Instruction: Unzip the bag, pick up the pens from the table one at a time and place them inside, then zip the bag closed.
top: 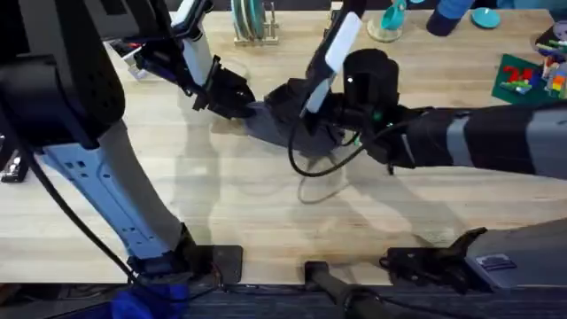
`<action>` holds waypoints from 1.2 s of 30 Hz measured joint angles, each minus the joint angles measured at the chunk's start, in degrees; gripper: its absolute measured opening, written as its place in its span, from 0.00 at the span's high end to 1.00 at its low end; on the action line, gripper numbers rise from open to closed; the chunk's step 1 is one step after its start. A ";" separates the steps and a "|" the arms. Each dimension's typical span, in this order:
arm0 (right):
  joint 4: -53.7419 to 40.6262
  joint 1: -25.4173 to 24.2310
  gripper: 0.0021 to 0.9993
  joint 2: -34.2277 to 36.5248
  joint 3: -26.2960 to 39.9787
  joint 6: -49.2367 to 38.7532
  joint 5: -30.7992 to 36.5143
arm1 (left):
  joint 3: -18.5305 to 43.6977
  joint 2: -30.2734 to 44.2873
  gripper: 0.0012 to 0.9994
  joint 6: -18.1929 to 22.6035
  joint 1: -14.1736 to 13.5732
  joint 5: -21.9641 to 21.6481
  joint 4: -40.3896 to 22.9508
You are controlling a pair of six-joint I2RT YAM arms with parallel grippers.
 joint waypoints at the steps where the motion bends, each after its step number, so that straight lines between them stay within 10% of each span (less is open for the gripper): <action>1: -0.02 0.09 0.97 0.37 0.44 0.00 0.00 | 0.00 0.00 0.96 0.00 0.00 0.02 0.00; 27: -0.42 1.18 0.96 3.45 4.01 0.07 -0.03 | 0.00 0.00 0.96 0.00 0.00 0.02 0.00; 36: 0.26 1.22 0.08 3.45 4.87 0.48 0.17 | 0.00 0.00 0.96 0.00 0.00 0.00 -0.09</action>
